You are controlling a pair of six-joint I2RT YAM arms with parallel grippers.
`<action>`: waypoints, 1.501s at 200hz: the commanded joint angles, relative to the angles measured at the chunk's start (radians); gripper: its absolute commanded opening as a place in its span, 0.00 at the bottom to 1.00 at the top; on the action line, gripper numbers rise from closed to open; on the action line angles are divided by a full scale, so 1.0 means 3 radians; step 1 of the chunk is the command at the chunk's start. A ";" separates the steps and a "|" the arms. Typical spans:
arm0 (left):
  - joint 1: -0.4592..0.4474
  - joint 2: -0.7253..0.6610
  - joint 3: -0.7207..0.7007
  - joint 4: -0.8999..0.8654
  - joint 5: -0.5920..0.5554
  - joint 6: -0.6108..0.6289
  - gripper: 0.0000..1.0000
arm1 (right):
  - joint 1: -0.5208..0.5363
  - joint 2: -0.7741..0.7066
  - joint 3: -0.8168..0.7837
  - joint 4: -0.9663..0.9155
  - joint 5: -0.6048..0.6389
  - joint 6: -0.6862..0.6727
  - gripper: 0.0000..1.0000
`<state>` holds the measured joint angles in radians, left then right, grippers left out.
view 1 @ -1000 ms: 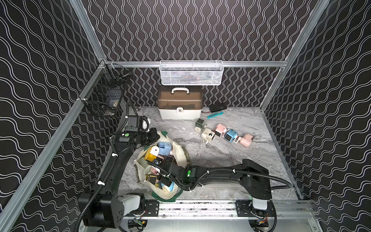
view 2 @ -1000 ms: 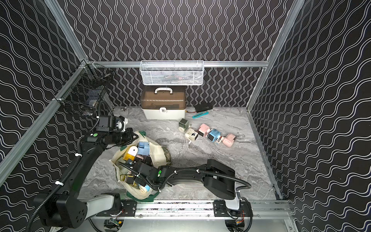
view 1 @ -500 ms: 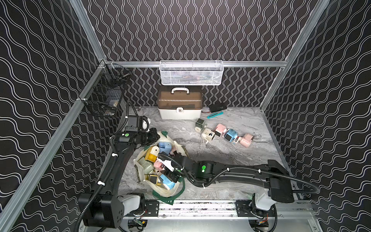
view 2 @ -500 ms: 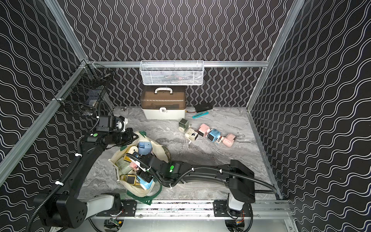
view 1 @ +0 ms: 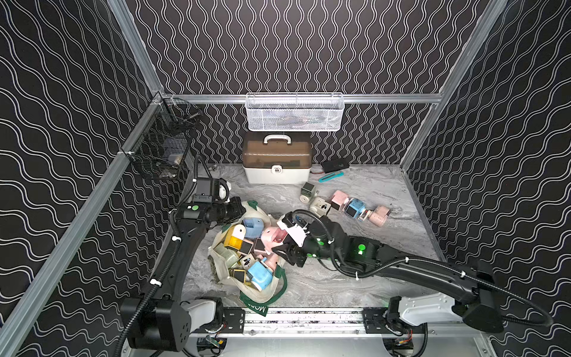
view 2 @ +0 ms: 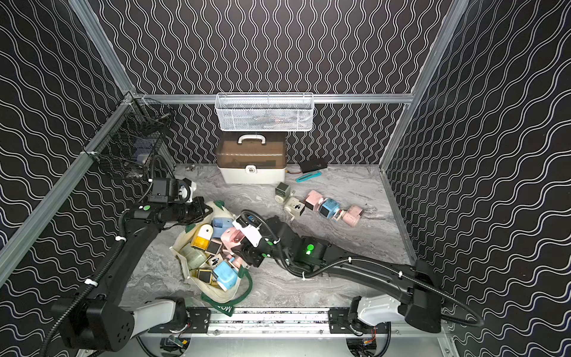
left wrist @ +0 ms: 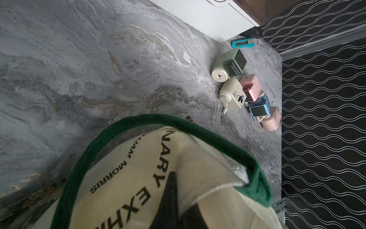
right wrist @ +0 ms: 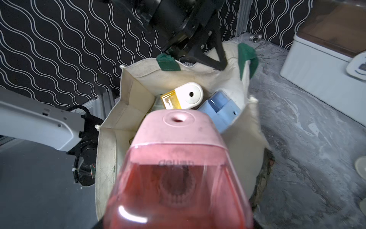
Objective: Take out the pencil sharpeners from the tote bags
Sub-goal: Pick up the pencil sharpener from the canvas bag, then place the pencil sharpener at the center of the board.
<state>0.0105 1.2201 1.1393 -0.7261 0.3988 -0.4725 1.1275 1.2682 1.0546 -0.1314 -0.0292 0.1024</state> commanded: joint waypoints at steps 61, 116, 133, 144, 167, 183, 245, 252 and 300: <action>0.0006 -0.0034 0.0001 0.0115 0.0007 0.0015 0.00 | -0.0834 -0.0808 -0.0473 0.0464 0.0752 0.0421 0.33; 0.0103 -0.0022 -0.0014 0.0121 0.0031 0.0010 0.00 | -0.1886 -0.0661 -0.0681 0.0453 0.1324 0.1026 0.33; 0.0104 -0.0017 -0.0004 0.0109 0.0038 0.0015 0.00 | -0.2350 -0.0626 -0.0772 0.0450 0.1195 0.1371 0.33; 0.0108 -0.0021 -0.0004 0.0113 0.0041 0.0014 0.00 | -0.2698 -0.0600 -0.0816 0.0381 0.1058 0.1673 0.33; 0.0108 -0.0028 -0.0001 0.0109 0.0036 0.0015 0.00 | -0.3306 -0.0609 -0.0950 0.0345 0.0834 0.2091 0.33; 0.0108 -0.0038 -0.0008 0.0114 0.0041 0.0011 0.00 | -0.3724 -0.0633 -0.1081 0.0421 0.0681 0.2333 0.33; 0.0113 -0.0054 -0.0014 0.0119 0.0047 0.0008 0.00 | -0.4907 -0.0270 -0.1419 0.0879 0.0249 0.3144 0.34; 0.0113 -0.0056 -0.0014 0.0115 0.0049 0.0010 0.00 | -0.5008 -0.0180 -0.1414 0.0924 0.0113 0.3233 0.34; 0.0113 -0.0058 -0.0008 0.0114 0.0046 0.0010 0.00 | -0.5383 0.0446 -0.1523 0.1514 -0.0511 0.3632 0.31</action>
<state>0.0406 1.2133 1.1366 -0.7265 0.4152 -0.4725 -0.4736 1.3476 0.6064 0.1665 -0.0540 1.0908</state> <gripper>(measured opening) 0.061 0.572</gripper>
